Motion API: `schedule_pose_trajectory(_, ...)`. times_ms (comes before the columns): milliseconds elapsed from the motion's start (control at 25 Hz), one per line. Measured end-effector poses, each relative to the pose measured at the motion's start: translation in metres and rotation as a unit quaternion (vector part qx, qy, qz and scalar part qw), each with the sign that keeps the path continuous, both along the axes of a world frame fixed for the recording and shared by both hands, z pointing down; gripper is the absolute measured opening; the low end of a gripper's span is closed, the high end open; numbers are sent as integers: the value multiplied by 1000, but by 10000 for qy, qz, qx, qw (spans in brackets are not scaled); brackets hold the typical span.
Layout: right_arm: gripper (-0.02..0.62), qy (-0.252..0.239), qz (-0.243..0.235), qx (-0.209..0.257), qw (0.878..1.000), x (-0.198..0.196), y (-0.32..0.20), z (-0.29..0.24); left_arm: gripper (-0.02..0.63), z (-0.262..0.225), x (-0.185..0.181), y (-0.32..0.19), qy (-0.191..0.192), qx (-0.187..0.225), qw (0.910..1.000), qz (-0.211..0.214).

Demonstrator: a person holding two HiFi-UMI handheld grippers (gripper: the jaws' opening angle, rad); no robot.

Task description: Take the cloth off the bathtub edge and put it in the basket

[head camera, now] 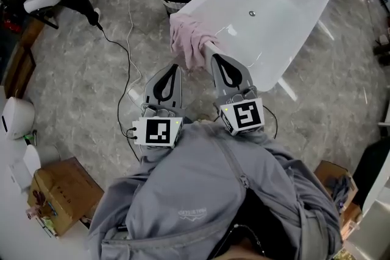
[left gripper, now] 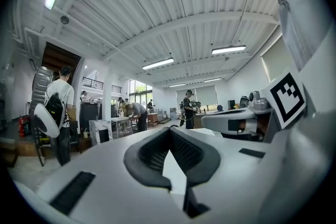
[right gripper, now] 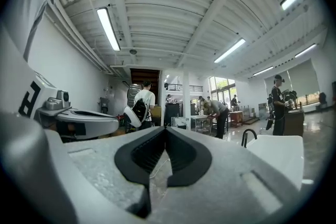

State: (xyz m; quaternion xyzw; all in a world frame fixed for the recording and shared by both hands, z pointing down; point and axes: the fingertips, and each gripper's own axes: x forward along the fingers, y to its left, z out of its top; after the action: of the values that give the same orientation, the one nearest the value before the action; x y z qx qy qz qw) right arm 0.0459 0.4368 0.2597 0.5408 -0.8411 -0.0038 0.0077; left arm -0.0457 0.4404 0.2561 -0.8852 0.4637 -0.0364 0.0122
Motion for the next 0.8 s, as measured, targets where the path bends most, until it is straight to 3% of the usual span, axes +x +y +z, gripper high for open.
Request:
schedule_pose_trajectory(440, 5, 32, 123, -163, 9998, -4, -60, 20, 5, 17, -23, -66, 7, -75, 9997, -228)
schedule_pose_trajectory(800, 5, 68, 686, -149, 9975, -5, -177, 29, 5, 30, -30, -194, 36, -63, 9995, 293)
